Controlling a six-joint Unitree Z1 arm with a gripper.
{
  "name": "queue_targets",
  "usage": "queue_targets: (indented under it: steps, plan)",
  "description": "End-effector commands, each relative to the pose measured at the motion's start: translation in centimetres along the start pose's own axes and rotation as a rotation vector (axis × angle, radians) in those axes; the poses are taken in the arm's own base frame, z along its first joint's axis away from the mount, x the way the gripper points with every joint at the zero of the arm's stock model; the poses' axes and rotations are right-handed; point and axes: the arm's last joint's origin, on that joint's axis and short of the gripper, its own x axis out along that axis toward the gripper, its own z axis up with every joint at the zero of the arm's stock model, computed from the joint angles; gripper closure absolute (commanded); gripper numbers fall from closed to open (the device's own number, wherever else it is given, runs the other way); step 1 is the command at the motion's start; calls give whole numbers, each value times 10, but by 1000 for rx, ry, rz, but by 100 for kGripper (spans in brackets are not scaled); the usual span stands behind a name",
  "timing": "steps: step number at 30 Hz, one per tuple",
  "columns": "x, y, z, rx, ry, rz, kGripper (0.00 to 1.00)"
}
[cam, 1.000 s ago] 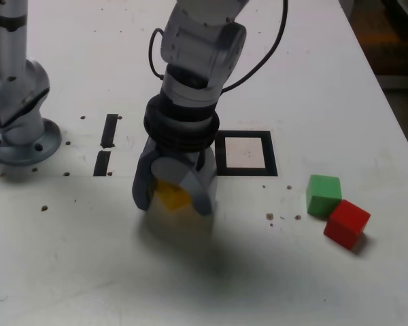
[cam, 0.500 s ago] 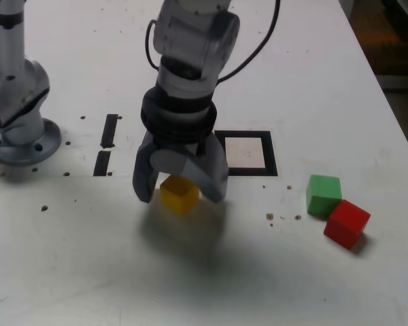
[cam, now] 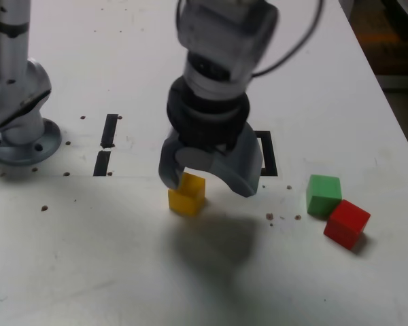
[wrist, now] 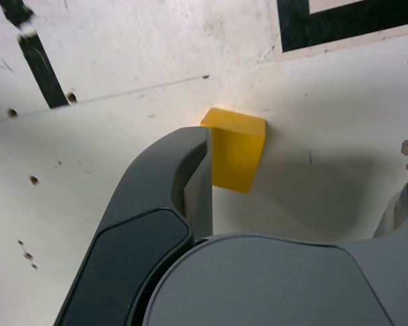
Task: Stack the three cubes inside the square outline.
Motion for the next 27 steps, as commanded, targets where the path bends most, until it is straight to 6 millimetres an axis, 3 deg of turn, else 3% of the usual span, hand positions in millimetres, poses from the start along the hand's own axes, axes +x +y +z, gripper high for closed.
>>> queue_targets:
  steps: [1, 15, 27]
  plan:
    - [-66, -1, 17, 2, -158, -28, 3]
    - [-82, -23, 70, 153, -239, 11, 3]
    - [-68, -36, 101, 190, -235, 6, 3]
